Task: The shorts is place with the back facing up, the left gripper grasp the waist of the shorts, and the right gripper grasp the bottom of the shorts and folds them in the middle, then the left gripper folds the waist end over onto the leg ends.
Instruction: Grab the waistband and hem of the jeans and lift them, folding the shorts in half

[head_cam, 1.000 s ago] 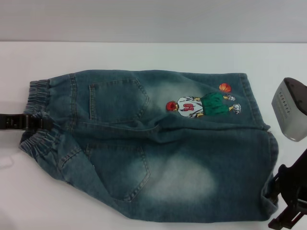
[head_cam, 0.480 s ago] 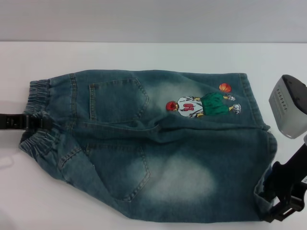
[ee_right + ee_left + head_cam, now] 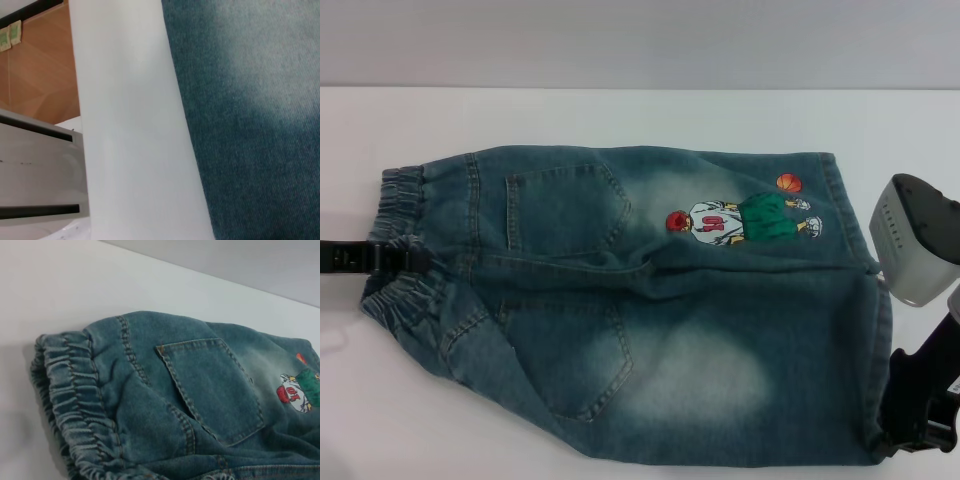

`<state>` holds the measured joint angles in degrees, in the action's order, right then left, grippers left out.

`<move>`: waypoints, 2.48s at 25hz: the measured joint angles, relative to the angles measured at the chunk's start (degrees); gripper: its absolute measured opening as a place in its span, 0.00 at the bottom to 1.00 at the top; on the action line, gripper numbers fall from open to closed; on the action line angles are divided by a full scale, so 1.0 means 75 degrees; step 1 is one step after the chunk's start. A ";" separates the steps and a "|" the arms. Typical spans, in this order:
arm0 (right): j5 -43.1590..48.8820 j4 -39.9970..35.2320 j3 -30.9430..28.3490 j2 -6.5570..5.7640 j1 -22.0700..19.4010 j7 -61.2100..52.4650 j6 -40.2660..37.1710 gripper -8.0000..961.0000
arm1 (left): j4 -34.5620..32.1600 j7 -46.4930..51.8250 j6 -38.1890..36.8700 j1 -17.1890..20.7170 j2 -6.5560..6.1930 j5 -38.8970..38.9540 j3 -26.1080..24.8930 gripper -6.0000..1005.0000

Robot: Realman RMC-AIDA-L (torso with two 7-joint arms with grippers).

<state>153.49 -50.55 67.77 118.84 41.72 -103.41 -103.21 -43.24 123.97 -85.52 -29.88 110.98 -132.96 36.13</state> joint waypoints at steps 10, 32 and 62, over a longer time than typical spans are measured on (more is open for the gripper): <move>-0.0022 -0.0056 -0.0156 -0.0005 -0.0050 0.0028 0.0070 0.01 | -0.0012 -0.0030 0.0059 -0.0063 -0.0012 0.0009 -0.0013 0.05; -0.2192 -0.1172 -0.3869 -0.0239 -0.0558 0.1361 0.1013 0.01 | -0.0081 0.0226 0.1766 -0.0365 0.0027 0.0081 -0.0037 0.05; -0.4041 0.0612 -0.4165 -0.0090 -0.0810 0.2538 0.5060 0.01 | -0.0366 0.0228 0.4020 -0.1237 0.0498 0.0079 0.0307 0.05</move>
<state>123.18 -45.96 36.53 118.16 35.64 -84.37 -65.26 -45.99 125.68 -55.37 -39.16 114.71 -132.37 38.43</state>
